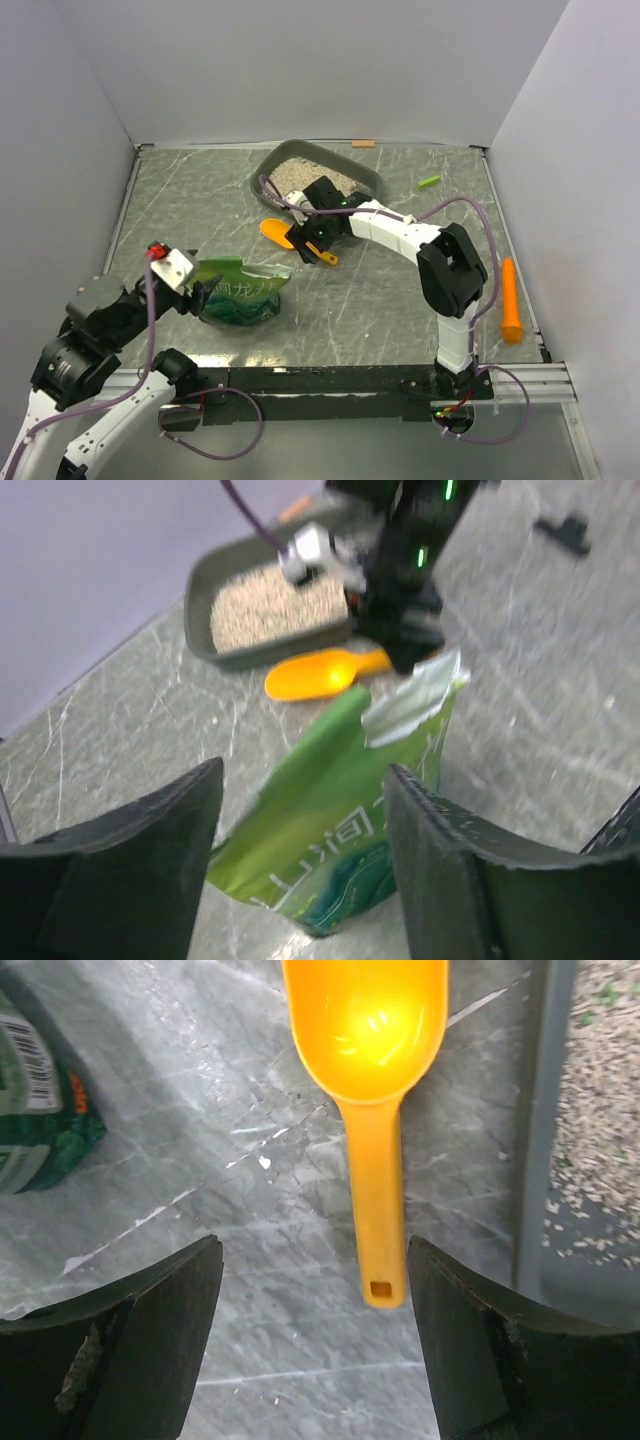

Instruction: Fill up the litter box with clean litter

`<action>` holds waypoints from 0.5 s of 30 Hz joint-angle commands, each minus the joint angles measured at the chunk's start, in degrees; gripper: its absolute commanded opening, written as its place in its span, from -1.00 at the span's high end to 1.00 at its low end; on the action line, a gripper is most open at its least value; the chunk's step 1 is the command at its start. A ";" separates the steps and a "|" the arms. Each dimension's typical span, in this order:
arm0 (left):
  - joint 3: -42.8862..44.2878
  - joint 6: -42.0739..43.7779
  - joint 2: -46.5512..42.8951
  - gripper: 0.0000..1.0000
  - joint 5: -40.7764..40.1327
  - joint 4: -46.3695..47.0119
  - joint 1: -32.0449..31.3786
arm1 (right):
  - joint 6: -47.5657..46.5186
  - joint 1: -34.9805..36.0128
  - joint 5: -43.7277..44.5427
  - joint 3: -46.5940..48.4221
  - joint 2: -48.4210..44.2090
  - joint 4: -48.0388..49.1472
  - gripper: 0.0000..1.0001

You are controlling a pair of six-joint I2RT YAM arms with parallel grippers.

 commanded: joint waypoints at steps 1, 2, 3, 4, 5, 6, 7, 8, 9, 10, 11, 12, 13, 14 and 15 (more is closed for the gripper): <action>4.94 -6.91 -0.48 -0.48 -1.08 5.51 -0.15 | -0.90 -0.08 0.79 5.92 3.18 -1.65 -0.62; 6.08 -7.19 -0.39 -0.54 -0.38 5.69 -0.16 | -0.90 -0.08 0.79 6.37 3.80 -2.09 -0.62; 6.79 -7.54 -0.22 -0.61 -0.11 5.60 -0.16 | -0.99 -0.17 0.71 6.64 4.67 -2.45 -0.62; 7.40 -9.45 0.04 -0.69 -0.11 5.60 -0.16 | -0.99 -0.08 0.88 6.90 5.12 -2.45 -0.62; 8.28 -10.26 0.05 -0.85 -0.81 5.86 -0.16 | -1.08 -0.08 0.88 6.90 5.29 -2.28 -0.63; 8.46 -10.70 0.13 -0.87 -0.81 6.04 -0.16 | -1.08 0.00 0.88 6.90 5.73 -2.27 -0.63; 8.64 -11.31 -0.04 -0.86 -0.73 6.30 -0.16 | -1.17 -0.17 1.23 6.99 6.08 -2.27 -0.62; 8.73 -11.67 -0.04 -0.84 -0.73 7.00 -0.16 | -1.17 -0.08 1.41 6.99 6.26 -2.36 -0.63; 8.73 -12.02 -0.13 -0.83 -1.16 7.62 -0.16 | -1.25 0.00 1.67 7.08 6.78 -2.45 -0.62; 8.64 -12.55 -0.22 -0.82 -1.43 7.97 -0.16 | -1.08 -0.08 2.28 7.34 7.05 -2.62 -0.62; 8.55 -12.90 -0.13 -0.83 -1.86 8.84 -0.16 | -1.17 0.00 2.55 7.52 7.40 -2.80 -0.63; 8.55 -13.34 -0.04 -0.83 -2.91 9.20 -0.16 | -0.99 0.00 2.72 7.61 8.01 -2.89 -0.63; 8.29 -13.34 0.13 -0.83 -3.36 9.55 -0.16 | -0.99 -0.08 2.73 8.04 8.37 -3.24 -0.62; 8.20 -13.34 0.05 -0.83 -3.62 9.90 -0.16 | -0.90 0.00 2.64 8.05 8.72 -3.07 -0.62; 8.11 -13.34 -0.04 -0.83 -4.58 10.34 -0.16 | -0.64 0.00 2.64 7.96 8.72 -2.98 -0.62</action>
